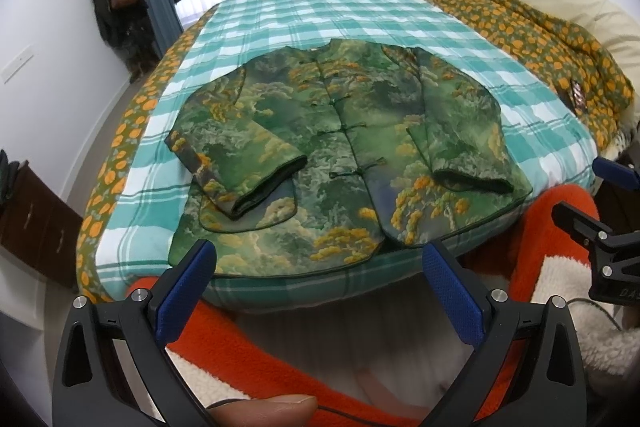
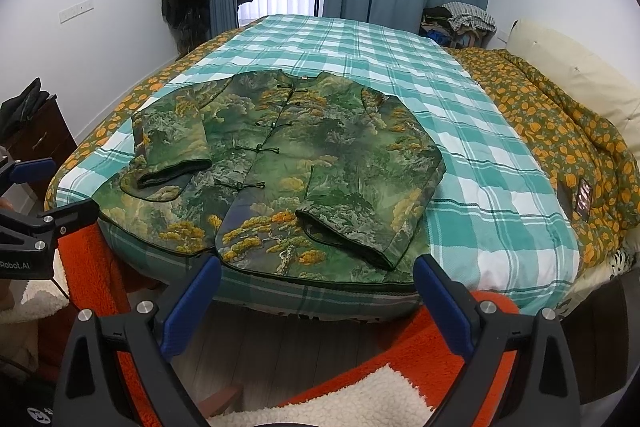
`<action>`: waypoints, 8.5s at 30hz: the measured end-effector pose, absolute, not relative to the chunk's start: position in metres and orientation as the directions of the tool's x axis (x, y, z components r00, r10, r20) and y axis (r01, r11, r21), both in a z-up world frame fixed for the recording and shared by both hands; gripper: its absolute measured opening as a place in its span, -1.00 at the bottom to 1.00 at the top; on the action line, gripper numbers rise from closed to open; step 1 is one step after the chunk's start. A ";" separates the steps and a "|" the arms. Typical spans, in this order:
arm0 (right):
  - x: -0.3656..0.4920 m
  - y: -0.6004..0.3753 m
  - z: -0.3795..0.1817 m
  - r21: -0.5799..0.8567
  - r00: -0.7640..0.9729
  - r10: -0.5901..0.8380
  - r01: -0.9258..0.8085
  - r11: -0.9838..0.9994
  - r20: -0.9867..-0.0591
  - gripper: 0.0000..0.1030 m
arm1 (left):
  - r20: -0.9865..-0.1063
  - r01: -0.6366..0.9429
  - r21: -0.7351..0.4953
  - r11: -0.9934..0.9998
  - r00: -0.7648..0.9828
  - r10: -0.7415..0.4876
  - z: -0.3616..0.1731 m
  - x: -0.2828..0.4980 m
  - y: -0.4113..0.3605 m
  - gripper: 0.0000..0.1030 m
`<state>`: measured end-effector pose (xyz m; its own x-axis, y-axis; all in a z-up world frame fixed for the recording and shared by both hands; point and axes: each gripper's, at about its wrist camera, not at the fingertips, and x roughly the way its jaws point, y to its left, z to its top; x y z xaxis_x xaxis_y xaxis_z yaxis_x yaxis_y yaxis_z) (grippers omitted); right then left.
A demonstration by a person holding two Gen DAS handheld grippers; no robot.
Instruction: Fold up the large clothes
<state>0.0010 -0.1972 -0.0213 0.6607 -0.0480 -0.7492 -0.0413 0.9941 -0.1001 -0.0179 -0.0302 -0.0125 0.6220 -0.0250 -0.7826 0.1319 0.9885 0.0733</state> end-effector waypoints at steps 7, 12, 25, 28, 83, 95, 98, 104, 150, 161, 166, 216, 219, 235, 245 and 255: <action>0.004 -0.196 -0.026 -0.099 0.654 -0.046 -0.045 0.994 -0.755 0.91 | -0.787 0.137 0.077 0.988 0.617 -0.024 -0.016 -0.016 -0.032 0.99; 0.005 -0.196 -0.027 -0.098 0.651 -0.045 -0.045 0.994 -0.757 0.91 | -0.790 0.139 0.080 0.987 0.613 -0.023 -0.017 -0.014 -0.033 0.99; 0.005 -0.197 -0.028 -0.098 0.649 -0.045 -0.046 0.994 -0.759 0.91 | -0.790 0.140 0.081 0.987 0.612 -0.022 -0.017 -0.013 -0.032 0.99; 0.005 -0.197 -0.028 -0.097 0.648 -0.044 -0.046 0.994 -0.760 0.91 | -0.791 0.140 0.081 0.987 0.612 -0.021 -0.017 -0.014 -0.033 0.99; 0.055 -0.252 -0.063 -0.112 0.624 0.035 -0.195 0.974 -0.781 1.00 | -0.801 0.150 0.079 0.986 0.598 -0.026 -0.022 -0.013 -0.035 0.99; 0.160 -0.228 -0.168 -0.067 0.489 0.118 -0.345 0.936 -0.864 0.30 | -0.808 0.110 0.089 0.990 0.589 0.007 -0.021 -0.011 -0.026 0.99; 0.160 -0.235 -0.163 -0.013 0.477 0.151 -0.325 0.946 -0.866 -0.56 | -0.813 0.106 0.090 0.990 0.582 0.012 -0.024 -0.010 -0.024 0.99; 0.130 -0.275 -0.082 -0.072 0.648 0.083 -0.208 0.975 -0.757 -0.68 | -0.815 0.095 0.124 0.988 0.577 0.046 -0.031 0.003 -0.018 0.99; 0.027 -0.238 -0.097 0.021 0.653 0.078 -0.094 0.995 -0.753 0.11 | -0.938 0.404 0.115 0.907 0.345 -0.035 -0.168 0.205 0.030 0.35; 0.024 -0.226 -0.098 -0.023 0.660 0.067 -0.127 0.992 -0.749 0.11 | -0.895 0.312 -0.056 0.948 0.406 -0.186 -0.121 0.200 0.060 -0.88; 0.023 -0.231 -0.095 -0.014 0.671 0.060 -0.105 0.994 -0.739 0.11 | -0.800 0.127 -0.111 0.986 0.577 -0.165 -0.051 0.189 0.134 -0.88; 0.100 -0.364 -0.167 0.232 0.401 0.161 0.134 0.963 -0.902 -0.70 | -0.919 -0.009 -0.240 0.971 0.325 -0.224 -0.175 0.149 0.132 -0.55; 0.107 -0.362 -0.166 0.185 0.415 0.108 0.151 0.971 -0.903 -0.55 | -0.921 -0.017 -0.182 0.983 0.354 -0.165 -0.168 0.151 0.132 -0.22; 0.074 -0.331 -0.099 -0.038 0.615 -0.145 0.184 0.982 -0.775 0.53 | -0.755 0.057 -0.030 0.998 0.653 -0.060 -0.062 0.116 0.101 0.99; 0.066 -0.311 -0.081 -0.072 0.679 -0.141 0.130 0.989 -0.720 0.54 | -0.642 0.006 0.210 0.978 0.755 0.133 -0.047 0.113 0.067 1.00; 0.063 -0.306 -0.080 0.015 0.700 -0.055 0.093 0.996 -0.712 0.54 | -0.727 0.042 0.070 0.997 0.686 0.022 -0.067 0.114 0.050 0.99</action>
